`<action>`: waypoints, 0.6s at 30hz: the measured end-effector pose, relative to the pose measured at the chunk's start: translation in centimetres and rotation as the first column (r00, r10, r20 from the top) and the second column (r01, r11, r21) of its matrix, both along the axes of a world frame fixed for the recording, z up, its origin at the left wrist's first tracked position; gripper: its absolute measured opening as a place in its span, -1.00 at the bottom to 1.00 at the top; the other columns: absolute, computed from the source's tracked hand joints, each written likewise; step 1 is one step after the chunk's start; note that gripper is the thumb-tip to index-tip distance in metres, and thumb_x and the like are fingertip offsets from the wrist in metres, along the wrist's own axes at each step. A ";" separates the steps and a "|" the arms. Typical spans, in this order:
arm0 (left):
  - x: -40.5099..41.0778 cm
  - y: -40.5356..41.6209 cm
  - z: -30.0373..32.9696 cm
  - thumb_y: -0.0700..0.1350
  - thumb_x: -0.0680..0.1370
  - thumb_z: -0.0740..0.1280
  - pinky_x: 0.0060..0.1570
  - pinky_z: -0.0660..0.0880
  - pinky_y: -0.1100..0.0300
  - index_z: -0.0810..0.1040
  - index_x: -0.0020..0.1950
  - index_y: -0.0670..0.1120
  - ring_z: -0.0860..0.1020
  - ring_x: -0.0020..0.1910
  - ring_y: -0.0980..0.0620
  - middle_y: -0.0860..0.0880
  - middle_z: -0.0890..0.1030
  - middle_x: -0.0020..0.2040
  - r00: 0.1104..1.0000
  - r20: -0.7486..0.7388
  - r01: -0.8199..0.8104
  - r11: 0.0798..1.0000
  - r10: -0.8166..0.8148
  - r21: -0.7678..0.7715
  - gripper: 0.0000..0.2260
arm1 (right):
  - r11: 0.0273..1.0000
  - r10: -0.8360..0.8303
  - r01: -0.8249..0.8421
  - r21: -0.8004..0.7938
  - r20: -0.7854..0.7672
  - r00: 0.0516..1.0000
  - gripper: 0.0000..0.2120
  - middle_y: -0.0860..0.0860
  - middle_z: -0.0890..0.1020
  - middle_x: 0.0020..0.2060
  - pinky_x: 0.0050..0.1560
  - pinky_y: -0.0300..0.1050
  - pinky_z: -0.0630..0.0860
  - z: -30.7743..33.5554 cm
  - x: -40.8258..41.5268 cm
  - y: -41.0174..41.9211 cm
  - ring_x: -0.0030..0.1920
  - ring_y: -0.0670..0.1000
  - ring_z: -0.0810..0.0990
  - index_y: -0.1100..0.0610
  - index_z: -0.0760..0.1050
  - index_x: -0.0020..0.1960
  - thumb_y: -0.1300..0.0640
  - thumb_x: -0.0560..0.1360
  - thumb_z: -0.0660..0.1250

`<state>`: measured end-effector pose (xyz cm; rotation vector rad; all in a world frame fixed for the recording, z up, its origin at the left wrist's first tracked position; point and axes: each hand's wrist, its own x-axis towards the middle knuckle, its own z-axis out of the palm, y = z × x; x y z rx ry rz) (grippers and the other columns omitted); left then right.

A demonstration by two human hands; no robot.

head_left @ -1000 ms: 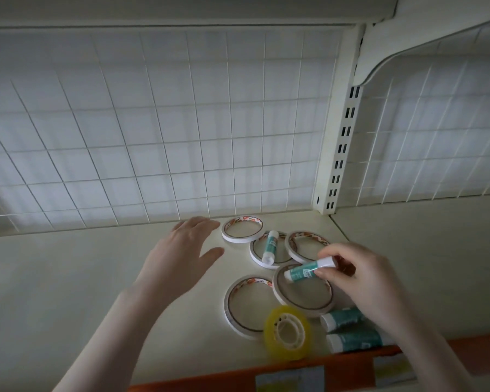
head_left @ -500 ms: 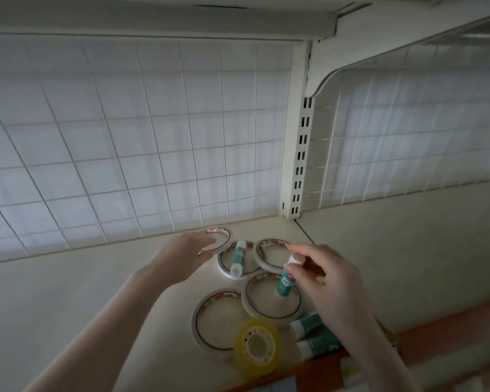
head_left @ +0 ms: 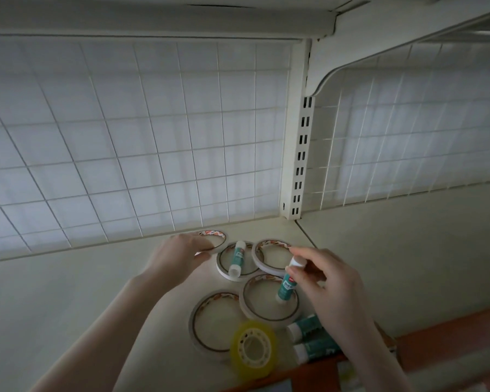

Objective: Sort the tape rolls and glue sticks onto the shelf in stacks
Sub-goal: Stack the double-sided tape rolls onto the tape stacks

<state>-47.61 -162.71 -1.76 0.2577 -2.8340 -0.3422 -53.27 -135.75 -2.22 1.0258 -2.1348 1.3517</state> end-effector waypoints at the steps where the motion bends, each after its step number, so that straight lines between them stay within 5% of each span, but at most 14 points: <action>1: 0.3 0.2 0.4 -0.07 0.51 0.34 -0.15 0.50 0.01 0.58 -0.13 0.01 0.54 -0.16 -0.04 0.07 0.59 -0.18 1.000 -0.004 -0.020 1.000 0.020 0.002 -0.96 | 1.000 0.007 -0.007 0.006 -0.006 1.000 -0.78 -0.10 0.60 -0.19 -0.19 -0.50 0.44 0.0 0.0 0.0 -0.14 -0.20 0.55 0.10 0.61 0.04 0.16 0.40 0.43; 18: 17.7 2.1 5.6 -0.12 0.44 0.44 -0.24 0.44 0.15 0.65 -0.08 0.07 0.59 -0.12 -0.01 0.10 0.63 -0.16 0.872 -0.286 -0.440 0.892 0.398 -0.100 -0.89 | 0.974 0.195 -0.207 -0.091 -0.117 0.974 -0.78 0.00 0.60 -0.25 -0.21 -0.32 0.45 2.7 4.0 -6.8 -0.31 -0.03 0.55 0.18 0.61 -0.06 0.30 0.32 0.52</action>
